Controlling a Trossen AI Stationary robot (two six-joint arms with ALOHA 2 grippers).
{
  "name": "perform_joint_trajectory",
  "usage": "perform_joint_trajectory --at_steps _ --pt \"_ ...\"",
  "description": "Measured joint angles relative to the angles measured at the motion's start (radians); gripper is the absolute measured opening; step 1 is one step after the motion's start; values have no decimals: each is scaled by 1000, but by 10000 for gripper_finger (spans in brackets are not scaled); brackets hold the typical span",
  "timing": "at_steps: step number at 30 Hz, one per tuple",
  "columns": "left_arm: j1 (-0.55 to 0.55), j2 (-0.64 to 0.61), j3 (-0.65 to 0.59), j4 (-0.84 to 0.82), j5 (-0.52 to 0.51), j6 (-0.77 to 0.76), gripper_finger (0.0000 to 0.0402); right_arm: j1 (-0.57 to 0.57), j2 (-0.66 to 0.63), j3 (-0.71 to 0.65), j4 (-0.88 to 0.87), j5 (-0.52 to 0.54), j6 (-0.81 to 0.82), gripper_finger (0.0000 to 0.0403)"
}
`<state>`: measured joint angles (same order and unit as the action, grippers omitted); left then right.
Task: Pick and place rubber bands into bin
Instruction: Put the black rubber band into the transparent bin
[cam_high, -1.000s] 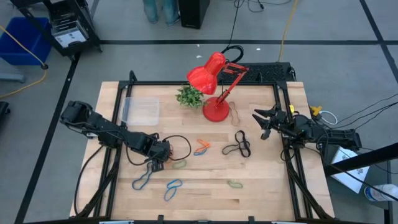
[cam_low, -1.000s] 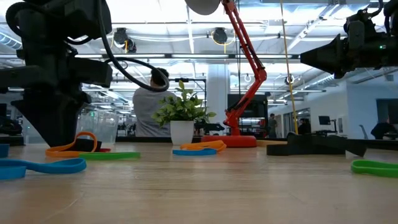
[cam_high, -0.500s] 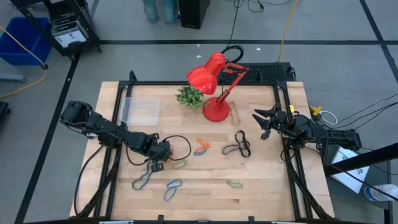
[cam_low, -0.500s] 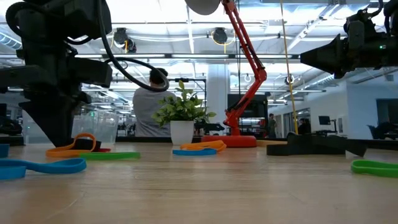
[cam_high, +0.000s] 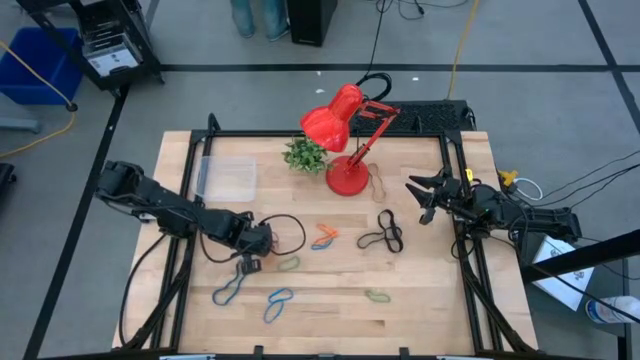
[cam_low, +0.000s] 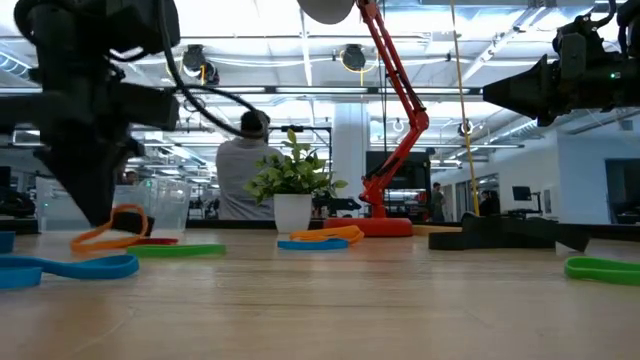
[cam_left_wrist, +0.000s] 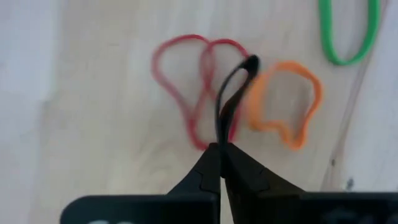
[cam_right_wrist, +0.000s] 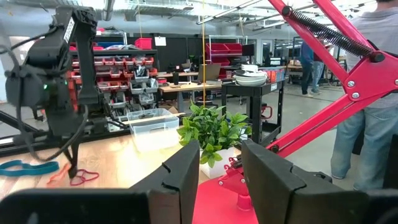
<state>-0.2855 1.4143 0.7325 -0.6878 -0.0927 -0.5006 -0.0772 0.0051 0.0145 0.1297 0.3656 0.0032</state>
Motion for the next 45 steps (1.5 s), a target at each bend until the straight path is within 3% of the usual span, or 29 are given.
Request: perform_joint_trajectory --at_steps 5,9,13,18,24,29,45 --pt "42 -111 92 -220 -82 2 8 0 0 0 0 0 0 114" --pt "75 -201 195 -372 -222 -2 12 0 0 0 0 0 0 114" --pt "122 -268 311 -490 -356 -59 10 0 0 0 0 0 0 114" --pt "195 -306 411 -577 -428 -110 12 0 0 0 0 0 0 114" --pt "367 -306 411 -662 -413 -150 7 0 0 0 0 0 -1 114" --pt "531 -311 342 -632 -333 -109 16 0 0 0 0 0 -18 114" --pt "826 -302 -26 -156 -121 22 12 0 0 0 0 0 -19 114"
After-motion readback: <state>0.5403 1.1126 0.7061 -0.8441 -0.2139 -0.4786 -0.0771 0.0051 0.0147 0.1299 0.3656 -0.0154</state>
